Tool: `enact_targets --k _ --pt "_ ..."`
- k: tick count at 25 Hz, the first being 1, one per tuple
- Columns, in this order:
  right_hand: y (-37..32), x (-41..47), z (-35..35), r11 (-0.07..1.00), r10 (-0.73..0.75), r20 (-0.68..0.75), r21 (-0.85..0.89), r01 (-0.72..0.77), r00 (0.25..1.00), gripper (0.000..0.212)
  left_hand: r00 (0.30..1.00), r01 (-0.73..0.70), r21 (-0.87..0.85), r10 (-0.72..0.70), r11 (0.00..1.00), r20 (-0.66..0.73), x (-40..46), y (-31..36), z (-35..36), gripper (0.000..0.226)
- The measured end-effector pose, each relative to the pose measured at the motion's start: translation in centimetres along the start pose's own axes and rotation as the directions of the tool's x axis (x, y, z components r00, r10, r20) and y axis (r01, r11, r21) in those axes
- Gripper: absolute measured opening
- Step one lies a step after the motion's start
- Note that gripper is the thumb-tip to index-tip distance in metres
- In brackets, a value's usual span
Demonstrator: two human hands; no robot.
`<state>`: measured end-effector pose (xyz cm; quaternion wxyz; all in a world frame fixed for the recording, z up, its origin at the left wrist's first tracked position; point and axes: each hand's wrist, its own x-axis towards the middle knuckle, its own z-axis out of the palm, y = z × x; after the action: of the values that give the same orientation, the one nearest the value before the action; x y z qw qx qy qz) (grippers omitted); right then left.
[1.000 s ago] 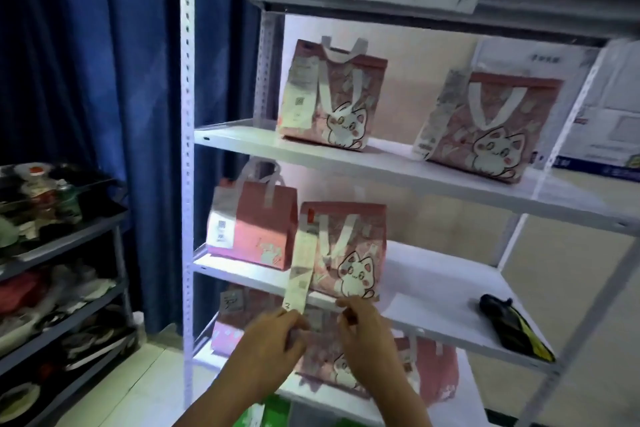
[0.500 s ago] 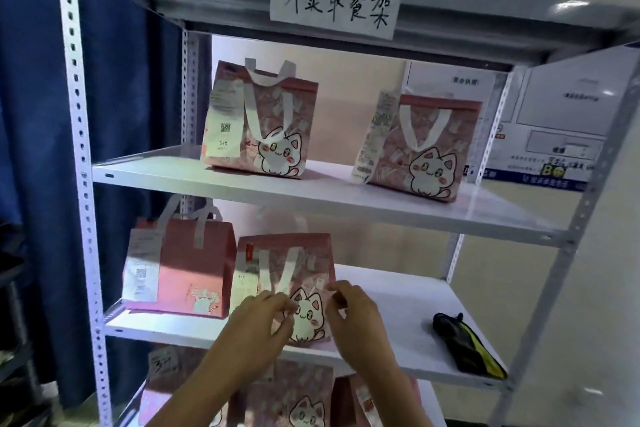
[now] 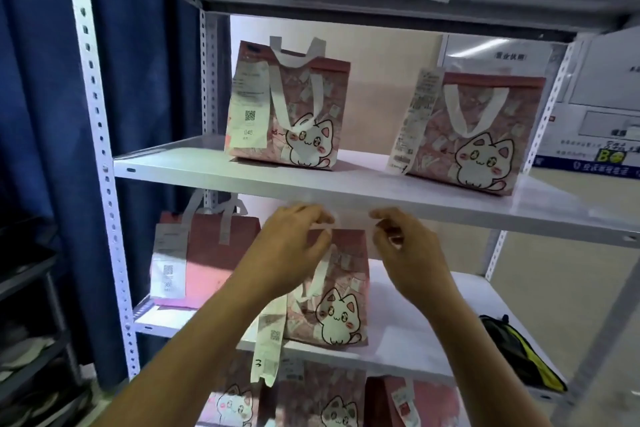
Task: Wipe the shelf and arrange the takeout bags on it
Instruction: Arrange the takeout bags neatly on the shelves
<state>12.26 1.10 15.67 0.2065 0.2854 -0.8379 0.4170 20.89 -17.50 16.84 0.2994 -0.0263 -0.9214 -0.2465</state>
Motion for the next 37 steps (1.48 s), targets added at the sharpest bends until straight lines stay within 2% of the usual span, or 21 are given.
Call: enact_targets --k 3,7,15,21,26,29,32,37 --pt "-2.6 2.0 0.1 0.999 -0.031 -0.053 0.015 0.031 0.998 0.022 0.999 -0.039 0.043 0.040 0.998 -0.018 0.7 -1.2 -2.5 0.029" --pt "-4.3 2.7 2.8 0.998 -0.019 -0.085 0.060 0.024 0.996 0.021 1.000 -0.008 0.034 0.007 0.999 0.013 -0.3 -4.6 -3.3 0.028" --pt "-3.4 -2.3 9.8 0.989 0.113 -0.002 0.101 -0.112 0.994 0.020 0.994 0.048 0.009 -0.048 0.999 0.099 -5.4 -11.9 -1.4 0.025" --pt "-0.6 -7.2 12.6 0.973 0.232 0.009 0.014 -0.232 0.973 0.022 0.980 0.086 -0.035 -0.078 0.996 0.185 -10.1 -14.8 1.8 0.020" --pt "2.4 -10.9 12.9 0.934 0.357 0.057 0.006 -0.358 0.932 0.020 0.944 0.238 -0.058 -0.217 0.970 0.248 -13.7 -15.7 4.7 0.020" --pt "5.2 -13.6 12.7 0.903 0.428 0.102 -0.023 -0.428 0.898 0.023 0.919 0.278 -0.022 -0.259 0.960 0.298 -16.2 -15.4 7.7 0.021" --pt "8.3 -16.8 13.5 0.887 0.461 0.131 -0.081 -0.454 0.878 0.023 0.890 0.270 0.019 -0.257 0.963 0.376 -19.4 -14.9 11.3 0.019" --pt "13.2 -21.8 16.5 0.865 0.500 0.214 -0.066 -0.498 0.839 0.022 0.858 0.327 -0.013 -0.291 0.945 0.423 -24.9 -14.7 17.0 0.018"
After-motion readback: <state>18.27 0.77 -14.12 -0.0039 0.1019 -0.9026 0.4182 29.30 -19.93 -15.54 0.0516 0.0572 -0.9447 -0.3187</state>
